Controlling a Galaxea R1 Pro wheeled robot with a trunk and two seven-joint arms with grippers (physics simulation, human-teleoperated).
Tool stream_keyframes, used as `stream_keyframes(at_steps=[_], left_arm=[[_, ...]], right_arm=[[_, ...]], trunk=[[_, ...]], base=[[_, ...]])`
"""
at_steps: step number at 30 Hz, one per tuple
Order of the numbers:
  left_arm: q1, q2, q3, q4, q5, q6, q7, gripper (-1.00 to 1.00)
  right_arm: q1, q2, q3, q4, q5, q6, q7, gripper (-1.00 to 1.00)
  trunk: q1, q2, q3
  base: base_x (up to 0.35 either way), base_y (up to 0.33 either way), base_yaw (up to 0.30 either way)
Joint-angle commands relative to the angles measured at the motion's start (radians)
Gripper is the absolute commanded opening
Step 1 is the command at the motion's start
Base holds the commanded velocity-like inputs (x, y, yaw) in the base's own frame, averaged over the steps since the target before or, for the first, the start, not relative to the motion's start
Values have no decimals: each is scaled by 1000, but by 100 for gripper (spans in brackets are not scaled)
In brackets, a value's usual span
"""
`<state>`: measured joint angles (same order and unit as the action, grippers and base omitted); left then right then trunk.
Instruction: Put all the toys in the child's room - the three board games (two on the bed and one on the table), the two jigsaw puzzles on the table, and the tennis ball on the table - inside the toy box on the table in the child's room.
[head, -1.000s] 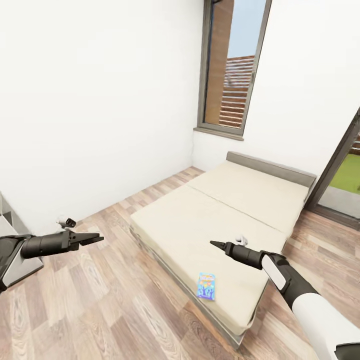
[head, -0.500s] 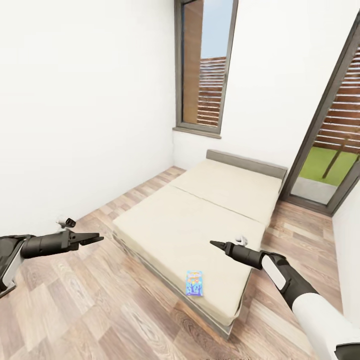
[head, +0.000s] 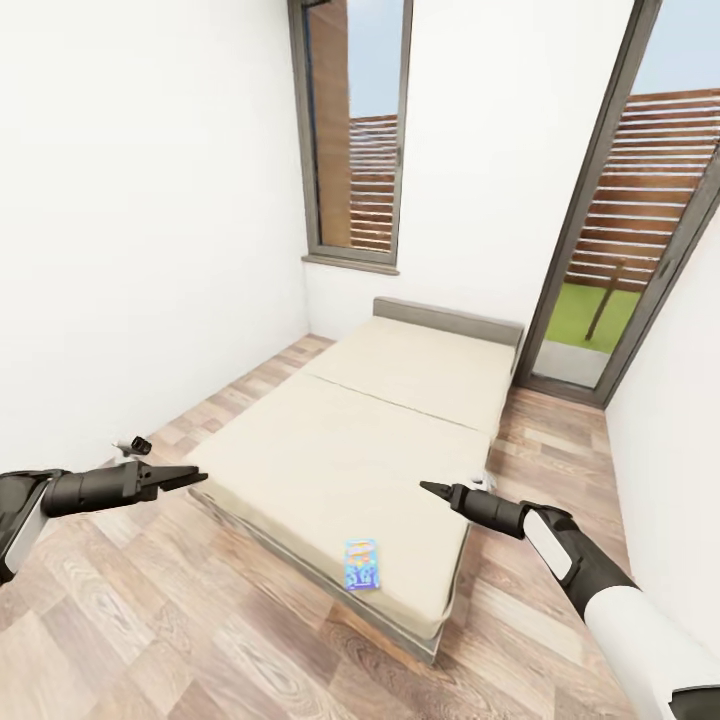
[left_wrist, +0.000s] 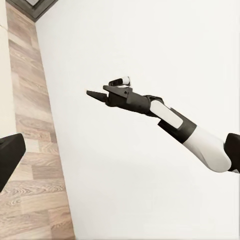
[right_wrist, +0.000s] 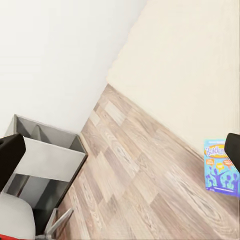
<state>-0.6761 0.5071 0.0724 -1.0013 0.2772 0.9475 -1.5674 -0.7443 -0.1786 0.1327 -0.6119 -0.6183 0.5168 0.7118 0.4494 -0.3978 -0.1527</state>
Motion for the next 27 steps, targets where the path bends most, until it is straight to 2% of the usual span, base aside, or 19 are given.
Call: stream_keyframes(at_steps=[1,11,27], left_arm=[[0,1,0,0,0,11,-3,100],[0,1,0,0,0,11,-3,100],[0,1,-1,0,0,11,-3,100]], right_arm=[[-1,-1,4,0,-9,6,-2,100],[-1,-1,4,0,-9,6,-2,100],[-1,-1,4,0,-9,6,-2,100]], trunk=[[1,-2,-2],[1,-2,-2],[1,-2,-2]], base=[[0,147,-281],[0,210,-281],[0,270,-281]])
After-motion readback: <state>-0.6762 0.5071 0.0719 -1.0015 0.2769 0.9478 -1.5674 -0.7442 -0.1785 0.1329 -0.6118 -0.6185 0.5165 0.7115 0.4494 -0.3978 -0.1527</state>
